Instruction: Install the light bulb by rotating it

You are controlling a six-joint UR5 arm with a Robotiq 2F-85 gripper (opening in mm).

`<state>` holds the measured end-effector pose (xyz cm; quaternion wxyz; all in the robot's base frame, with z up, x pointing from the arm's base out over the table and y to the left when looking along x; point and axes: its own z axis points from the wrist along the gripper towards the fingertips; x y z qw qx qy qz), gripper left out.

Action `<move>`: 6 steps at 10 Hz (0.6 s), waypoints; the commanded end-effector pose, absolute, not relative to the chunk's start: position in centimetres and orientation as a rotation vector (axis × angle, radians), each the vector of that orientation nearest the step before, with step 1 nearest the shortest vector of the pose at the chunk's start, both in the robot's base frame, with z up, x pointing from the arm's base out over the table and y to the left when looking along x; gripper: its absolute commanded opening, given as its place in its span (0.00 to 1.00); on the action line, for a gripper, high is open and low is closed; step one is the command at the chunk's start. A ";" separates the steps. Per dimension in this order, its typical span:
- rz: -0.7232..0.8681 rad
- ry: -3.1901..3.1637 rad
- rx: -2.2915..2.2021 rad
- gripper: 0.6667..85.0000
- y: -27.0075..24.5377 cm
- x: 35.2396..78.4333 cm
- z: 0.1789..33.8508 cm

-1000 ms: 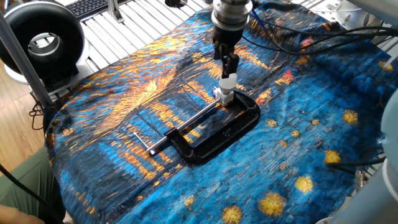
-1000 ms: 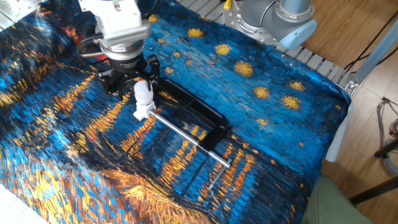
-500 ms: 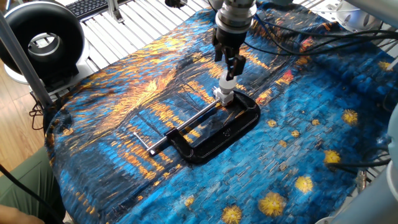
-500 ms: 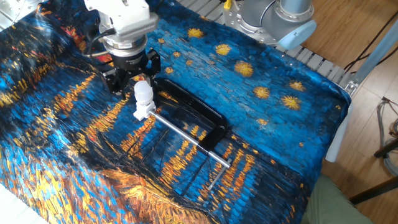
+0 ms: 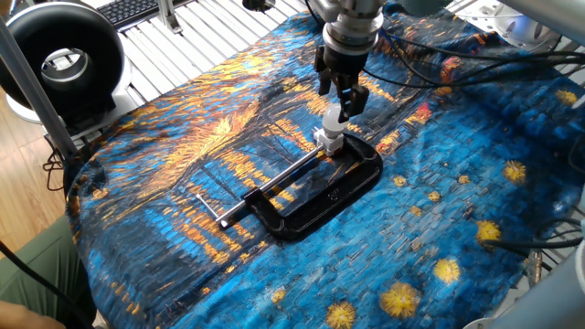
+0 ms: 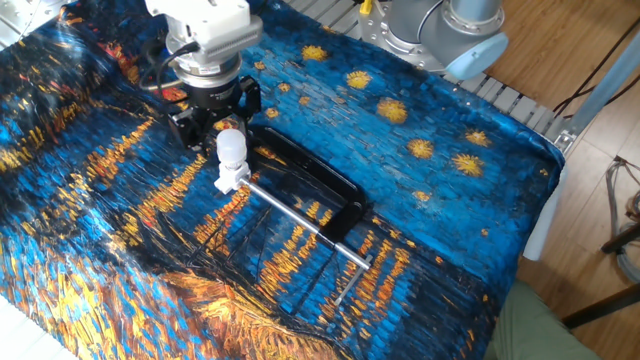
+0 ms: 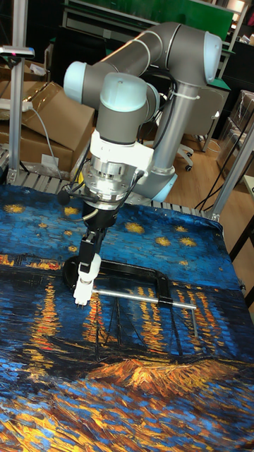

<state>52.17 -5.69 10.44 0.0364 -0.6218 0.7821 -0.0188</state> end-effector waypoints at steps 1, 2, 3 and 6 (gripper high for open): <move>-0.067 2.378 -1.906 0.84 -5.7 52.0 9.8; -0.072 2.380 -1.904 0.84 -5.7 51.9 9.7; -0.070 2.375 -1.900 0.84 -5.6 52.0 9.7; -0.078 2.359 -1.876 0.76 -4.9 52.5 9.5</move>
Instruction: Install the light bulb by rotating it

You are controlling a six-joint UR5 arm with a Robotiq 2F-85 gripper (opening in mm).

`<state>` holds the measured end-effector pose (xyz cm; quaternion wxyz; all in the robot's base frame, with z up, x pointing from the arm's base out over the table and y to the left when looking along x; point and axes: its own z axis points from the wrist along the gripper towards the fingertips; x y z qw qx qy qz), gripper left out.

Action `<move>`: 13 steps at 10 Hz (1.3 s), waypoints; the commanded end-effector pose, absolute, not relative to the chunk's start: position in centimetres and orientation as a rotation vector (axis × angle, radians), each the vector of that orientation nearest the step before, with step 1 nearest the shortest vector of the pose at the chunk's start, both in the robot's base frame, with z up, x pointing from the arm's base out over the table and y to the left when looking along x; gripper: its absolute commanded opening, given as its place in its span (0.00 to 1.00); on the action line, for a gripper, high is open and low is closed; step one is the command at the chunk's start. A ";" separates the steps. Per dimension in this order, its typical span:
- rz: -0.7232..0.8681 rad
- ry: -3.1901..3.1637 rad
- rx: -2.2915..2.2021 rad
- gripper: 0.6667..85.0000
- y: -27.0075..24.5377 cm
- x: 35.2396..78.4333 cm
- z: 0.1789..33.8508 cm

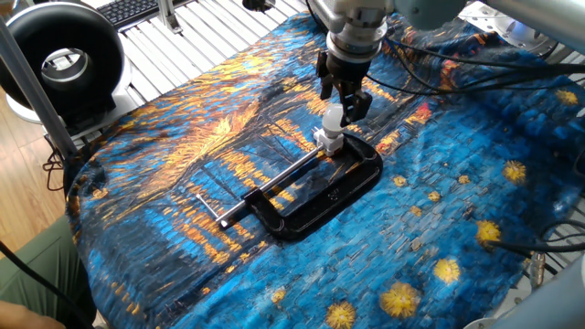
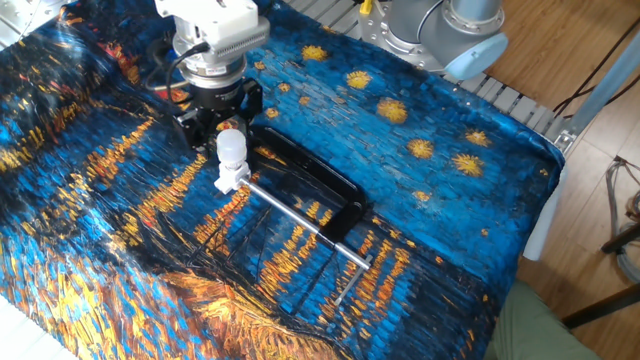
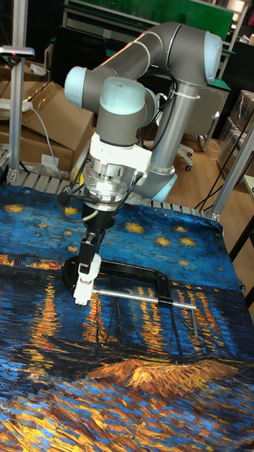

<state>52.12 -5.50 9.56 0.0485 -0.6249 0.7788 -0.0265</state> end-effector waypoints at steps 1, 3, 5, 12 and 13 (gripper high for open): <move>-0.082 2.355 -1.872 0.73 -4.7 52.7 9.5; -0.094 2.353 -1.869 0.67 -4.8 52.9 9.5; -0.096 2.358 -1.854 0.60 -4.8 53.0 9.5; -0.067 2.505 -1.628 0.09 -4.9 52.5 9.4; -0.061 2.539 -1.582 0.03 -4.9 52.4 9.3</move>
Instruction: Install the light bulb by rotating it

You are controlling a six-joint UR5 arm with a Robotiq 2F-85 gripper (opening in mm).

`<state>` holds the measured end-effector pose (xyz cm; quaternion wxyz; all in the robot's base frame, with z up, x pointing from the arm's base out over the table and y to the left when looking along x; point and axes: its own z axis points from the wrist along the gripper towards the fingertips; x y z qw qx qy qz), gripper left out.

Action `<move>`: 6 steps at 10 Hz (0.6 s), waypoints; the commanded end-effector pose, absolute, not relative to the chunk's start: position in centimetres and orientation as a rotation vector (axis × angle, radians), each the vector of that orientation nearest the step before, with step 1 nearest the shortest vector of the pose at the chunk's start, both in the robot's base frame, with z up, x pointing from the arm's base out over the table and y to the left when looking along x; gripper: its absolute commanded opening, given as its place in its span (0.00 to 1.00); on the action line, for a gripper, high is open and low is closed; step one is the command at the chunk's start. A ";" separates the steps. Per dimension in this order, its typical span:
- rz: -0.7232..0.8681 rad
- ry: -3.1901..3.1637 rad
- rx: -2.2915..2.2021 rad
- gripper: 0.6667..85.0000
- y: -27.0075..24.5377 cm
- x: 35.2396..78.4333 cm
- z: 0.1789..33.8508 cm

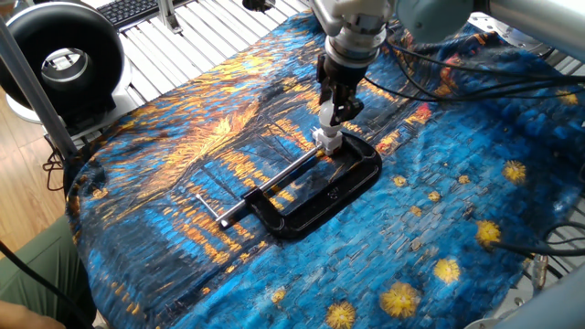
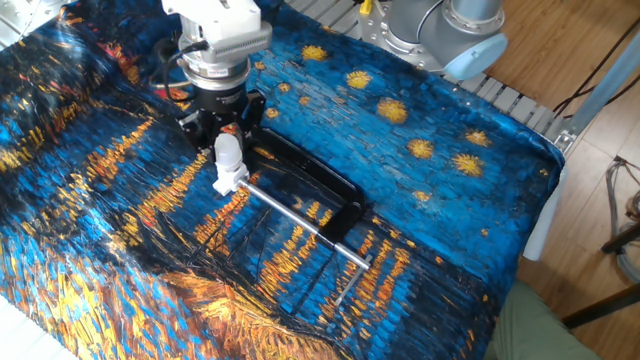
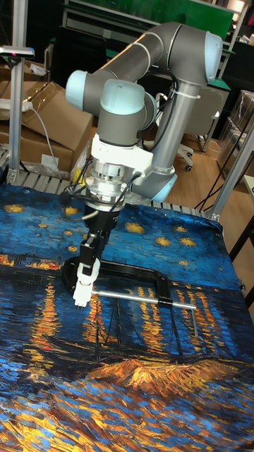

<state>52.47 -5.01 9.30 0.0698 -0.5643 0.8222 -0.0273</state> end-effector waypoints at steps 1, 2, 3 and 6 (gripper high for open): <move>-0.034 2.589 -1.527 0.01 -4.9 52.0 9.3; -0.017 2.641 -1.453 0.01 -4.9 51.8 9.5; -0.007 2.693 -1.369 0.01 -5.0 51.7 9.7; 0.080 2.767 -1.183 0.01 -4.5 52.2 9.2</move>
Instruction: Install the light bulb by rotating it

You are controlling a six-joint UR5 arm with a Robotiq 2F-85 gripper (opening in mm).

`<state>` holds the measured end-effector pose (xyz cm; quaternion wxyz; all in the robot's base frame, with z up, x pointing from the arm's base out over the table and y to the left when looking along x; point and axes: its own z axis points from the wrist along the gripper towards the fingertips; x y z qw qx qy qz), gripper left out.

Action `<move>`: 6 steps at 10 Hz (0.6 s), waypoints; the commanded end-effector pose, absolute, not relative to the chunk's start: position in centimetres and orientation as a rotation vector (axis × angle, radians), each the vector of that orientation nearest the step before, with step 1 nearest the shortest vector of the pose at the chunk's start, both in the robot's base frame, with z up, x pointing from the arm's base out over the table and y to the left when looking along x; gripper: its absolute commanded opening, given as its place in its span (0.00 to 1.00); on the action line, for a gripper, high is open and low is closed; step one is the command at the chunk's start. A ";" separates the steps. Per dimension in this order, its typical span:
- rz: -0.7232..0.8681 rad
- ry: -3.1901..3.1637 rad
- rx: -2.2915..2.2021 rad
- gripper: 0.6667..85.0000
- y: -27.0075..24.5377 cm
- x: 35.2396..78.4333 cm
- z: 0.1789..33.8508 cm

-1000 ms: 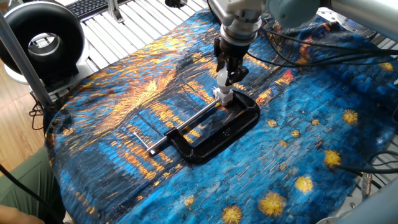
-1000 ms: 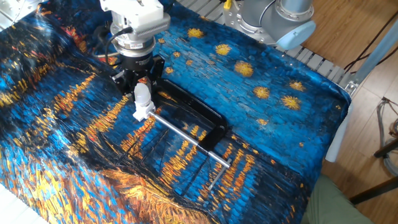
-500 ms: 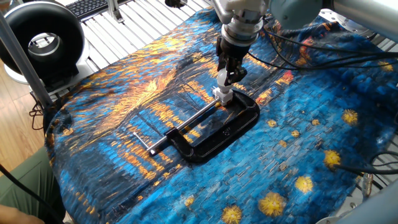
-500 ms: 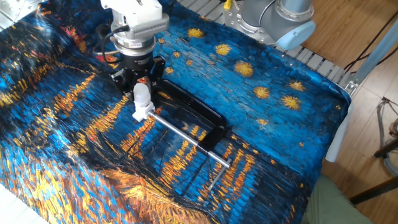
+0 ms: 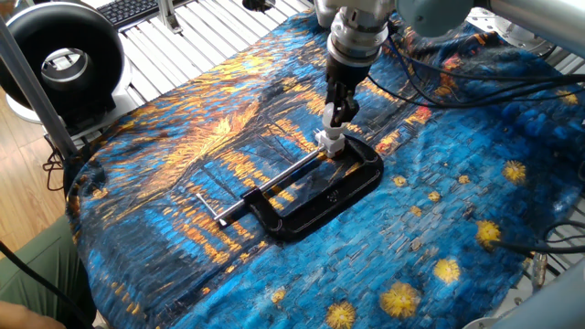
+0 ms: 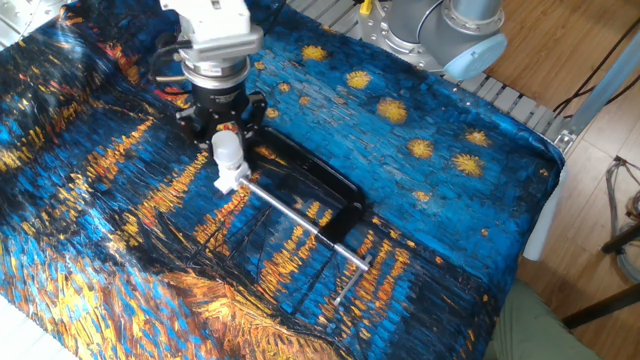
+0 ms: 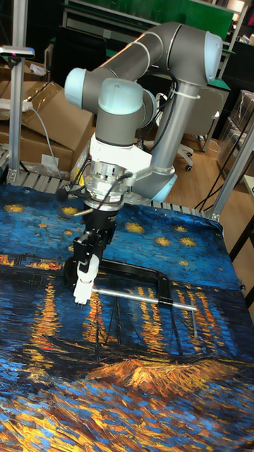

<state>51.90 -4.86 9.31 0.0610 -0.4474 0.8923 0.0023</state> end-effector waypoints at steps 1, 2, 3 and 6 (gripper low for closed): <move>0.113 2.792 -1.112 0.01 -4.6 52.4 8.9; 0.130 2.831 -1.031 0.01 -5.0 52.3 9.1; 0.140 2.863 -0.967 0.01 -5.5 52.1 9.8; 0.180 2.926 -0.715 0.01 -6.3 52.4 10.3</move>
